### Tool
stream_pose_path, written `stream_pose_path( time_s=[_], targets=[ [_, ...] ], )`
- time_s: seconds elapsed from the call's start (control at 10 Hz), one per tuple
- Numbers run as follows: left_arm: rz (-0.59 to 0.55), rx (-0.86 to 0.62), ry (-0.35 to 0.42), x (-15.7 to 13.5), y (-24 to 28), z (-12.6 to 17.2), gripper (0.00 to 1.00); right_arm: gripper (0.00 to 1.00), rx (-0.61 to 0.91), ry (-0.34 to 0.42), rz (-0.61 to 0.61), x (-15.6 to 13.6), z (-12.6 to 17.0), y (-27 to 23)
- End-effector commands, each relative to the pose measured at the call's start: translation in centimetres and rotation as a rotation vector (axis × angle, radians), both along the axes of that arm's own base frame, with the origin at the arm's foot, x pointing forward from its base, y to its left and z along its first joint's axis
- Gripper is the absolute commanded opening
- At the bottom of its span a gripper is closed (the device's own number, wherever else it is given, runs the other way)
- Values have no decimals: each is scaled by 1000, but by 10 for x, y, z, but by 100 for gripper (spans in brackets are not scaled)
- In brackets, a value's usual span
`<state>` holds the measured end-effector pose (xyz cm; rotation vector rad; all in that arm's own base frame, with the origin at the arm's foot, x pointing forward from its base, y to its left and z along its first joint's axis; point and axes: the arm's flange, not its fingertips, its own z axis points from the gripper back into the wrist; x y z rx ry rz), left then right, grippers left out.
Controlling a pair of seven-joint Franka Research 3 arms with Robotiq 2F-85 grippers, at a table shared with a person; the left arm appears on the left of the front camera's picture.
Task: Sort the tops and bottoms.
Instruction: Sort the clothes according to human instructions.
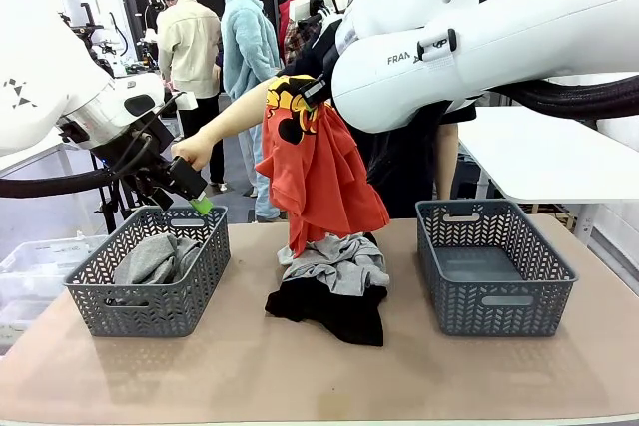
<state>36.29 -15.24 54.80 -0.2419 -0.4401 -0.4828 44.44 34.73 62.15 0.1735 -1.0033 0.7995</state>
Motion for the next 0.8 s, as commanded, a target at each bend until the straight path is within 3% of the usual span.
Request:
stream_pose_path(
  time_s=[0.0, 0.5, 0.7],
  targets=[
    [-4, 0, 5, 0, 1, 1, 100, 0, 7, -2, 1, 3, 6, 1],
    [0, 0, 0, 0, 0, 0, 100, 0, 7, -2, 1, 3, 6, 1],
    [46, 15, -100, -38, 43, 24, 100, 0, 7, -2, 1, 3, 6, 1]
  ],
)
